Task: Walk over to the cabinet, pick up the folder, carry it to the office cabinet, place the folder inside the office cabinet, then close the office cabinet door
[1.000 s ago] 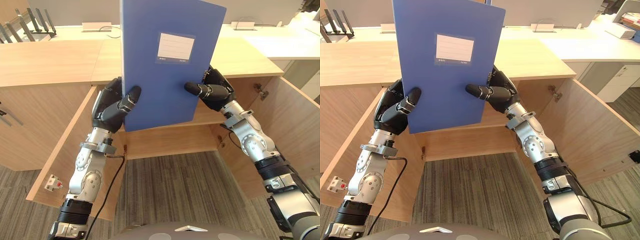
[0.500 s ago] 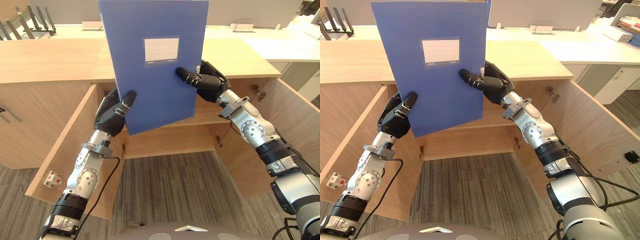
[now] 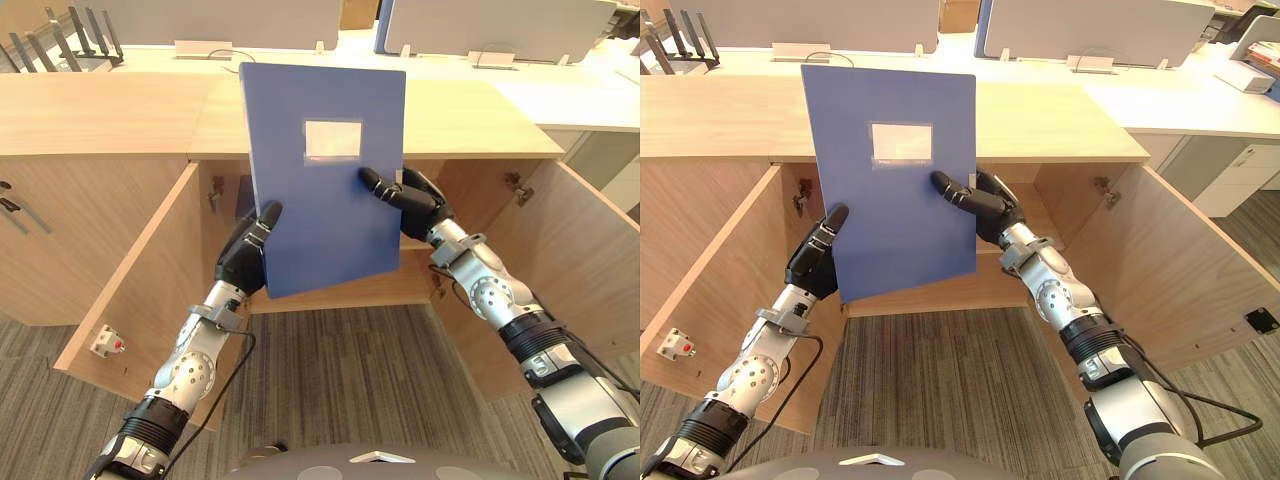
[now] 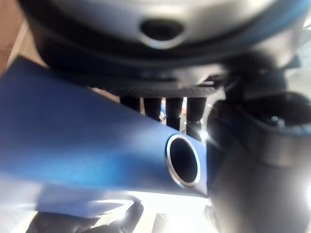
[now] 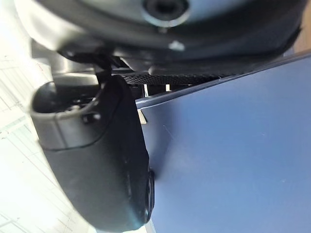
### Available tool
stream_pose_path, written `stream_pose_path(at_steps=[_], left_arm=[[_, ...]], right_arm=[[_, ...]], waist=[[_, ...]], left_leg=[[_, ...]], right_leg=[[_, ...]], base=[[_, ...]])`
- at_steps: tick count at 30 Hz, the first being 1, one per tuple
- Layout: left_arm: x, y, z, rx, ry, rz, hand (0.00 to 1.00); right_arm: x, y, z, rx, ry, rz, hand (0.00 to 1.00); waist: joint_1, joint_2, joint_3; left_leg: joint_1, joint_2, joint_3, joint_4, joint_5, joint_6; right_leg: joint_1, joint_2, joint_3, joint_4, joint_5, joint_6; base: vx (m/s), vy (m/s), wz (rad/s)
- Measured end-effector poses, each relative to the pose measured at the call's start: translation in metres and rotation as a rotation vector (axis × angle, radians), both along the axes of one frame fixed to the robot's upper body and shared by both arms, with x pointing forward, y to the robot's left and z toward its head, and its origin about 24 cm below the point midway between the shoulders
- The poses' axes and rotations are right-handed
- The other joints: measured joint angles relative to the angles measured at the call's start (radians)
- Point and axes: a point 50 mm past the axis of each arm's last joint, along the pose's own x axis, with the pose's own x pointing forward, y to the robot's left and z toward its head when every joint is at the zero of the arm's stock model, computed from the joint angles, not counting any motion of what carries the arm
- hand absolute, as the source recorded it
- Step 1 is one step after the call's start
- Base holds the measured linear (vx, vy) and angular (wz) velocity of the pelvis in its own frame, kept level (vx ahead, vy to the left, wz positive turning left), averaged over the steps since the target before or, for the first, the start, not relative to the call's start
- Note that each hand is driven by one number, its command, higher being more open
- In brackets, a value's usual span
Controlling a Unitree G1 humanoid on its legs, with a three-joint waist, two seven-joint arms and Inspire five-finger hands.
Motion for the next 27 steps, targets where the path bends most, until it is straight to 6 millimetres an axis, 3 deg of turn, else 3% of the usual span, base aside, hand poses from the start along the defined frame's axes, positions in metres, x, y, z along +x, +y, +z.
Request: stream_pose_path(at_steps=[10, 14, 17, 20, 24, 27], left_arm=[[-0.014, 0.007, -0.024, 0.019, 0.092, 0.001, 1.0], [-0.026, 0.014, -0.041, 0.135, 0.154, 0.012, 1.0], [-0.041, 0.028, -0.071, 0.248, 0.319, 0.052, 1.0], [-0.066, 0.041, -0.115, 0.333, 0.605, 0.102, 1.0], [-0.1, 0.027, -0.145, 0.276, 0.785, 0.128, 1.0], [-0.115, 0.026, -0.158, 0.296, 0.88, 0.178, 1.0]], right_arm=[[-0.026, 0.011, -0.047, 0.059, 0.186, -0.005, 0.0], [-0.044, 0.008, -0.071, 0.069, 0.281, -0.021, 0.0], [-0.065, 0.003, -0.093, 0.071, 0.367, -0.042, 0.0], [-0.087, 0.016, -0.114, 0.158, 0.454, -0.056, 0.0], [-0.105, 0.017, -0.129, 0.348, 0.531, -0.193, 0.0], [-0.103, 0.018, -0.125, 0.46, 0.522, -0.232, 0.0]], waist=[[-0.001, 0.009, -0.006], [-0.003, 0.015, -0.015], [-0.017, 0.018, -0.026], [-0.057, 0.021, -0.027], [-0.065, 0.024, -0.024], [-0.074, 0.028, -0.02]], left_leg=[[0.001, 0.001, -0.003, -0.014, 0.018, -0.005], [0.001, 0.001, -0.003, -0.015, 0.019, -0.004], [0.0, -0.002, -0.004, -0.019, 0.021, -0.004], [0.001, -0.009, -0.012, -0.057, 0.05, -0.002], [0.005, -0.018, -0.012, -0.076, 0.063, 0.002], [0.024, -0.02, -0.012, -0.112, 0.071, -0.01]], right_leg=[[-0.006, 0.008, 0.0, -0.005, 0.005, -0.002], [-0.008, 0.007, 0.002, -0.005, 0.006, -0.002], [-0.011, 0.008, 0.001, -0.005, 0.006, -0.002], [-0.026, 0.007, -0.004, -0.005, 0.01, 0.003], [-0.033, 0.001, -0.003, -0.006, 0.016, 0.007], [-0.032, -0.001, -0.002, -0.006, 0.011, 0.002]], base=[[-0.06, -0.027, 0.0], [-0.02, -0.008, -0.01], [-0.01, -0.004, 0.01], [-0.05, -0.014, 0.04], [-0.05, 0.004, -0.02], [-0.08, 0.016, -0.05]])
